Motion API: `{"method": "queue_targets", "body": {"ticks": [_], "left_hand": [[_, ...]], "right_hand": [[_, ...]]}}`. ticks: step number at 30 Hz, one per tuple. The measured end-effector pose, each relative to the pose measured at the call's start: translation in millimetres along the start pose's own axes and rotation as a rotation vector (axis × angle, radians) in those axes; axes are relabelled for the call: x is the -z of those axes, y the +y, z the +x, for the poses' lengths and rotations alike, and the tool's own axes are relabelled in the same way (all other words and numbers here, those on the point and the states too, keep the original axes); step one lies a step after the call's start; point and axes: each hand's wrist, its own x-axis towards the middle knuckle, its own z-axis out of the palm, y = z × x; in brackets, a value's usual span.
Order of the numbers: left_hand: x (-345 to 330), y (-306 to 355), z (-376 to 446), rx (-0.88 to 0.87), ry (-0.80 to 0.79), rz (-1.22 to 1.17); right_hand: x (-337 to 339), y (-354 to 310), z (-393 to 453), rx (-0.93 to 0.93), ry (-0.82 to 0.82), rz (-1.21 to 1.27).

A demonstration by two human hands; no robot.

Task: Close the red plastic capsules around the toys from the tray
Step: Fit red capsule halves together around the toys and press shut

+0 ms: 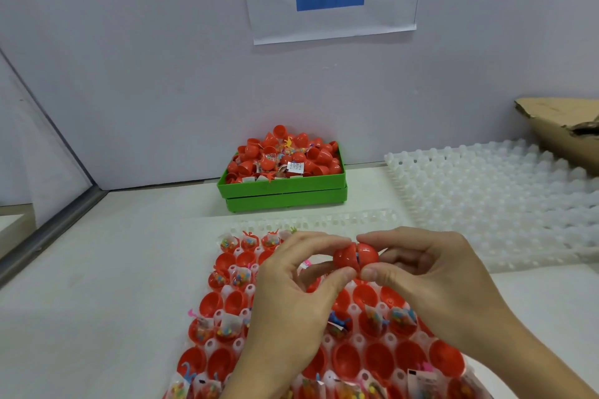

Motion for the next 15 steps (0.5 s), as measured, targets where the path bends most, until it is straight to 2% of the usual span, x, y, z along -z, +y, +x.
{"method": "queue_targets", "body": {"ticks": [6, 15], "left_hand": [[0.1, 1.4, 0.5, 0.052, -0.013, 0.013], [1.4, 5.3, 0.6, -0.01, -0.004, 0.108]], "right_hand": [[-0.2, 3.3, 0.5, 0.051, 0.0, -0.052], [-2.7, 6.7, 0.2, -0.017, 0.045, -0.067]]}}
